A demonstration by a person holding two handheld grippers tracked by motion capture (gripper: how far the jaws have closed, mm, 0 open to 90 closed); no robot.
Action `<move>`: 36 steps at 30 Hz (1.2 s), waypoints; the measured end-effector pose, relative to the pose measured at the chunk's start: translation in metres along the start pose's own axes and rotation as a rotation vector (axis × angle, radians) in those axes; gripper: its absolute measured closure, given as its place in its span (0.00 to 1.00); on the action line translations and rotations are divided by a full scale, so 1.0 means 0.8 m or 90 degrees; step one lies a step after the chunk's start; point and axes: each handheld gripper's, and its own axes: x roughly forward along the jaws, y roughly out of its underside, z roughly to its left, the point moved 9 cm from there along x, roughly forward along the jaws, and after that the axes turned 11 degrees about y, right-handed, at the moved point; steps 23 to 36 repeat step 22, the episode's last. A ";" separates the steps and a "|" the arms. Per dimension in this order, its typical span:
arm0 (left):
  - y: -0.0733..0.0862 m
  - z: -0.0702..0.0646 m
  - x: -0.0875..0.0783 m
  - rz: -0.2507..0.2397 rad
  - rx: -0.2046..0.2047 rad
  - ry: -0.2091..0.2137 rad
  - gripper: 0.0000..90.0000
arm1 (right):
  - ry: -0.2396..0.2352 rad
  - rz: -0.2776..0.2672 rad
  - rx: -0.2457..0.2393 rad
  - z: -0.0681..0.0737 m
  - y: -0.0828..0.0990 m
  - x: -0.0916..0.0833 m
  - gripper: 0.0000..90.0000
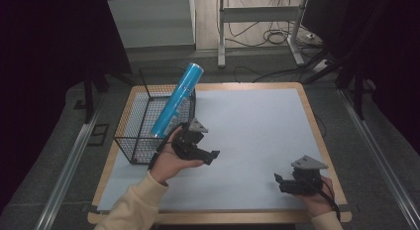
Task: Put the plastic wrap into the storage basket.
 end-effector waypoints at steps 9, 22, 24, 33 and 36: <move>0.031 -0.026 0.040 0.025 0.010 0.029 0.20 | -0.001 -0.002 -0.004 0.000 0.000 0.000 0.13; 0.043 -0.028 0.052 0.031 -0.005 0.037 0.19 | 0.001 -0.017 -0.005 0.001 -0.004 0.000 0.13; 0.043 -0.028 0.052 0.031 -0.005 0.037 0.19 | 0.001 -0.017 -0.005 0.001 -0.004 0.000 0.13; 0.043 -0.028 0.052 0.031 -0.005 0.037 0.19 | 0.001 -0.017 -0.005 0.001 -0.004 0.000 0.13; 0.043 -0.028 0.052 0.031 -0.005 0.037 0.19 | 0.001 -0.017 -0.005 0.001 -0.004 0.000 0.13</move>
